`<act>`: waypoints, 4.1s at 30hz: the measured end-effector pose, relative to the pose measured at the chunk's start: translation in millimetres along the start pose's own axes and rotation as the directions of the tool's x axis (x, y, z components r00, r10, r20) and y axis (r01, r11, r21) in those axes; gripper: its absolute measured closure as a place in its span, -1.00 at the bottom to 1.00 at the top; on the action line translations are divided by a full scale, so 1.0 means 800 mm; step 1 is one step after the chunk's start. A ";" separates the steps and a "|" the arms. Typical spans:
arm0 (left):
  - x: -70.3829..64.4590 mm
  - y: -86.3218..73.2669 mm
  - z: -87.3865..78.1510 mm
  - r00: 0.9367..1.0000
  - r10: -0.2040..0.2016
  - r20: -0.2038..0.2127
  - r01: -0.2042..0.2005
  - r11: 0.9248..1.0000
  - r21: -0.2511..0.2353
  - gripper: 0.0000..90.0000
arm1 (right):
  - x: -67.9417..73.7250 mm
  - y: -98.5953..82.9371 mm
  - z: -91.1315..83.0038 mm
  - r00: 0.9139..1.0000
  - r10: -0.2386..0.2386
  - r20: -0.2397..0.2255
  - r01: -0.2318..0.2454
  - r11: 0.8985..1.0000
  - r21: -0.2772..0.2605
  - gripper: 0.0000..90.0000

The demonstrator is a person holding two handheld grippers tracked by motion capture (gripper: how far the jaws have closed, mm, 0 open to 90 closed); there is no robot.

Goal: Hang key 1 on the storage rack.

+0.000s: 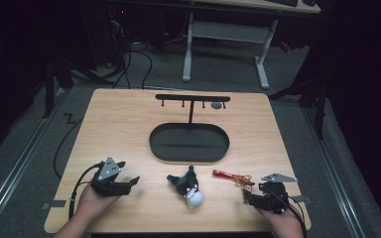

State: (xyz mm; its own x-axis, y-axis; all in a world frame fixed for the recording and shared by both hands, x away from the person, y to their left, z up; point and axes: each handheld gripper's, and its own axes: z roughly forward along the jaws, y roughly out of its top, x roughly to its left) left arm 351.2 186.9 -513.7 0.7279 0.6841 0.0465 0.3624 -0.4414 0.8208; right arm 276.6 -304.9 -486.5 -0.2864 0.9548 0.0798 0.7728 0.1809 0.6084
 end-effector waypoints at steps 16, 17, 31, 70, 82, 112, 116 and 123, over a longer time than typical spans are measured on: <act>-0.003 0.000 0.001 1.000 0.012 0.006 -0.012 1.000 0.007 -0.46 | 0.001 0.033 0.008 1.000 -0.001 -0.014 0.004 0.965 0.263 -0.34; -0.002 0.000 0.000 1.000 0.011 0.006 -0.011 1.000 0.008 -0.46 | 0.000 0.037 0.010 1.000 -0.006 -0.008 0.008 0.961 0.277 -0.36; -0.004 0.000 0.002 1.000 0.018 0.014 -0.018 1.000 0.012 -0.46 | -0.005 0.052 0.024 0.999 0.029 0.019 -0.034 0.929 0.370 -0.12; -0.006 0.000 0.003 0.999 0.037 0.035 -0.038 0.999 0.016 -0.45 | -0.004 0.071 0.045 1.000 -0.001 -0.017 0.008 0.897 0.442 0.42; -0.007 0.001 0.001 0.999 0.031 0.031 -0.032 0.999 0.008 -0.45 | 0.003 0.089 0.015 0.992 -0.114 -0.054 0.126 0.886 0.447 0.44; -0.007 0.001 0.002 0.999 0.027 0.040 -0.027 1.000 0.005 -0.45 | 0.005 0.140 -0.047 0.988 -0.148 -0.046 0.155 0.910 0.385 0.52; -0.007 0.001 0.002 0.999 0.027 0.040 -0.027 1.000 0.005 -0.45 | 0.006 0.148 -0.055 0.989 -0.143 -0.038 0.146 0.913 0.380 0.52; -0.007 0.001 0.002 0.999 0.028 0.039 -0.029 1.000 0.005 -0.45 | 0.012 0.173 -0.078 0.985 -0.169 -0.026 0.167 0.922 0.348 0.52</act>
State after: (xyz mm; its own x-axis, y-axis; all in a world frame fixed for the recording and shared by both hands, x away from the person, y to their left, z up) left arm 348.5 181.7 -514.3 0.7602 0.6479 0.0474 0.3443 -0.4637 0.8164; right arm 345.6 -285.0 -352.1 -0.4273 0.9041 -0.0038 0.8621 0.4087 0.2996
